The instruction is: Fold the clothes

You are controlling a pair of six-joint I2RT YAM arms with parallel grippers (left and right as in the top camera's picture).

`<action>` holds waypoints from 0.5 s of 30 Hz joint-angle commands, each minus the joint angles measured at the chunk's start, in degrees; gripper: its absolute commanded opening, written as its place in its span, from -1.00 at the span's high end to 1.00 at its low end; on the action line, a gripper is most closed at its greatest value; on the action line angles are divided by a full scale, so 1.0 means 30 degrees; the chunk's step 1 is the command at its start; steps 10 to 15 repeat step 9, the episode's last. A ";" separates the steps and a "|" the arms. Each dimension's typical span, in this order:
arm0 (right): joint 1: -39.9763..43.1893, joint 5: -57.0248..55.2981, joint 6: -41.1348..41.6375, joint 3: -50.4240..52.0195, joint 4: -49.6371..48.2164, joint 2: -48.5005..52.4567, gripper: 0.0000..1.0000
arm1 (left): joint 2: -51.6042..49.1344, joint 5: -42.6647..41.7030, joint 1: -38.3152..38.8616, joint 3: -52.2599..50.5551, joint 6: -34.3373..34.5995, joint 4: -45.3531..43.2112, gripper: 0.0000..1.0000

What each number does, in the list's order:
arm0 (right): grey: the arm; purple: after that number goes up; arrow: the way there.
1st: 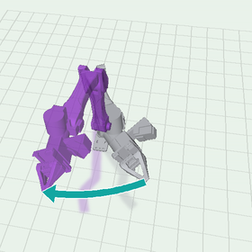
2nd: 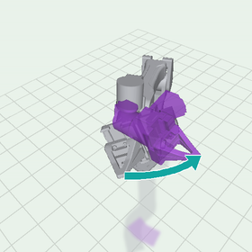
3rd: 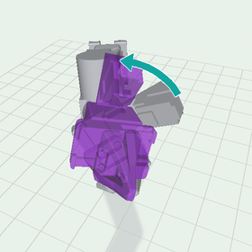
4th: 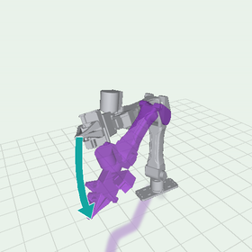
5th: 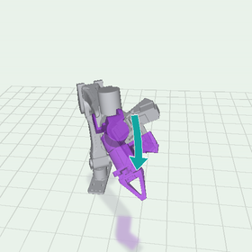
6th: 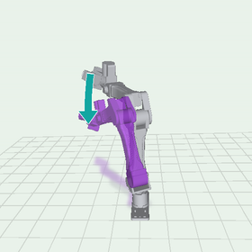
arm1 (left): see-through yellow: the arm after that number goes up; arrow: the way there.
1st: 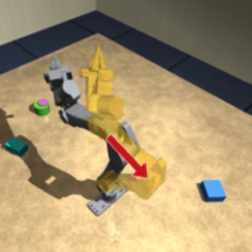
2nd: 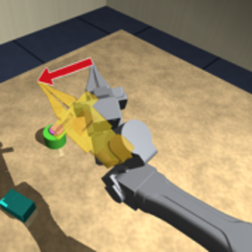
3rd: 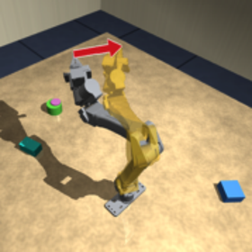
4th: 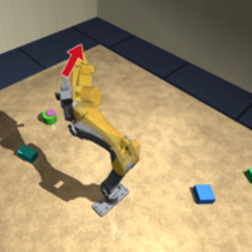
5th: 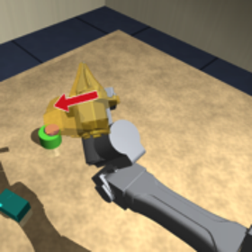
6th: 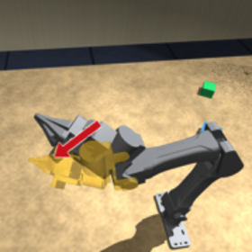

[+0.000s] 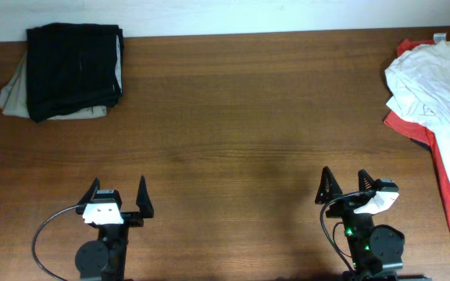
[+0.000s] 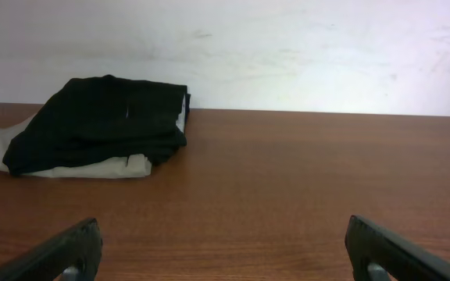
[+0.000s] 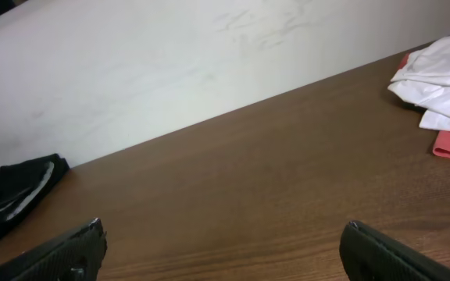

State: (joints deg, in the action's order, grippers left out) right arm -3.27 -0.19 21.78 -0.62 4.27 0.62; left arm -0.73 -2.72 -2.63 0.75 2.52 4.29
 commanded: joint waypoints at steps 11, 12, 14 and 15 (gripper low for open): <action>-0.0146 -0.0175 -0.0182 0.0102 0.0131 -0.0138 -0.97 | 0.0146 0.0204 0.0117 -0.0087 -0.0291 0.0095 -0.99; -0.0146 -0.0175 -0.0182 0.0102 0.0131 -0.0138 -0.97 | 0.0146 0.0204 0.0117 -0.0087 -0.0291 0.0095 -0.99; -0.0146 -0.0175 -0.0182 0.0102 0.0131 -0.0138 -0.97 | 0.0146 0.0204 0.0117 -0.0087 -0.0291 0.0095 -0.99; -0.0146 -0.0175 -0.0182 0.0102 0.0131 -0.0138 -0.97 | 0.0146 0.0204 0.0117 -0.0087 -0.0291 0.0095 -0.99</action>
